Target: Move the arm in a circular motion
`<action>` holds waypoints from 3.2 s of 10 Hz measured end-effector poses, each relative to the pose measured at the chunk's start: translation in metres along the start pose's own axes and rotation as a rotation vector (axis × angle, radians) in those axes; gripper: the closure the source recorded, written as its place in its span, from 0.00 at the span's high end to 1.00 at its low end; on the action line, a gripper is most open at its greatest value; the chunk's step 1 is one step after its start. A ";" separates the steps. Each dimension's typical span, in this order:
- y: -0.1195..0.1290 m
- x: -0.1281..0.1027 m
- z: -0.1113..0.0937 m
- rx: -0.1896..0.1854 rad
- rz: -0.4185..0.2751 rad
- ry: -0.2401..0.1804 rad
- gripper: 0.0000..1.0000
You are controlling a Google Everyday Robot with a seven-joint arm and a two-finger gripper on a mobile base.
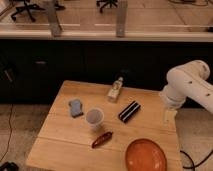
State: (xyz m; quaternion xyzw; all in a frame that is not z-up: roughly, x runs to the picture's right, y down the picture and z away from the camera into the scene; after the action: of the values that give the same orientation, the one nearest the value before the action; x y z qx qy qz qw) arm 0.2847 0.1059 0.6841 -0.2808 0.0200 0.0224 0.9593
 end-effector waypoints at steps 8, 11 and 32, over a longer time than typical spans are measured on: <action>-0.038 -0.024 0.005 0.012 -0.049 0.011 0.80; -0.049 -0.040 0.010 0.011 -0.078 0.013 0.80; -0.056 -0.113 0.042 -0.004 -0.217 0.053 0.80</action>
State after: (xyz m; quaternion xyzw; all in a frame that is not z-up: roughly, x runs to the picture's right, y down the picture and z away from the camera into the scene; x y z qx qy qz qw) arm 0.1758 0.0775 0.7556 -0.2837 0.0148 -0.0888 0.9547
